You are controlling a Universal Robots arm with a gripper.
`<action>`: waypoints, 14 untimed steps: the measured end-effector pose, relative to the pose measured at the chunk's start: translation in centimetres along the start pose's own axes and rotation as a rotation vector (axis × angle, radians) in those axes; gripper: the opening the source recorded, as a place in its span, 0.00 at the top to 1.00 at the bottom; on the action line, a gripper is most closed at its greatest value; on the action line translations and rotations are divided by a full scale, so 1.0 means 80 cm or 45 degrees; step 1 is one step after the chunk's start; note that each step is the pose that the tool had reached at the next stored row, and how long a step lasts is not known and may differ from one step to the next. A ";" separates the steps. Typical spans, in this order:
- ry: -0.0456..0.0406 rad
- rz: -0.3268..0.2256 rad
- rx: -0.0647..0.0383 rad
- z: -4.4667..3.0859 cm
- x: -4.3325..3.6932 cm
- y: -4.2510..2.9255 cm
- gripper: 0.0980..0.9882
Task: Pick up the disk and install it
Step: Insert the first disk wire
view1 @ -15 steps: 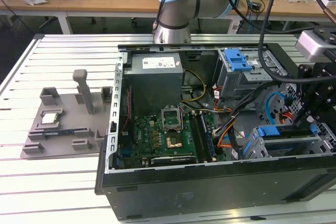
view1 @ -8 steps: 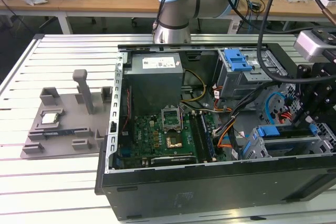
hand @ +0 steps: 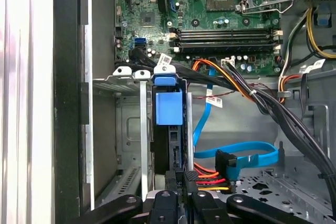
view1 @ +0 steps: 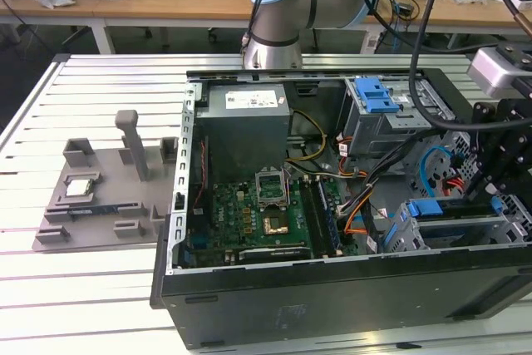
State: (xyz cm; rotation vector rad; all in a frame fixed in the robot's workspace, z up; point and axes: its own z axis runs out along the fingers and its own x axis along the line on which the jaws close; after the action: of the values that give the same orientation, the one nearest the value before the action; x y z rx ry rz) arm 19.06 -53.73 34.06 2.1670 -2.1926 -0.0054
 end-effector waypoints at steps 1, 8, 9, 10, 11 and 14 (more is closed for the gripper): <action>-0.001 0.006 0.000 -0.0010 0.000 0.0000 0.92; -0.007 0.006 0.001 -0.0041 0.002 0.0002 0.92; -0.007 0.006 0.001 -0.0038 0.002 0.0002 0.92; -0.007 0.006 0.001 -0.0036 0.002 0.0002 0.92; -0.008 0.006 0.001 -0.0035 0.002 0.0002 0.92; -0.014 0.006 0.001 -0.0031 0.002 0.0005 0.92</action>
State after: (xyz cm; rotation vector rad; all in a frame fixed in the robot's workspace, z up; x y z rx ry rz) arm 19.03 -53.89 34.32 2.1673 -2.2038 -0.0164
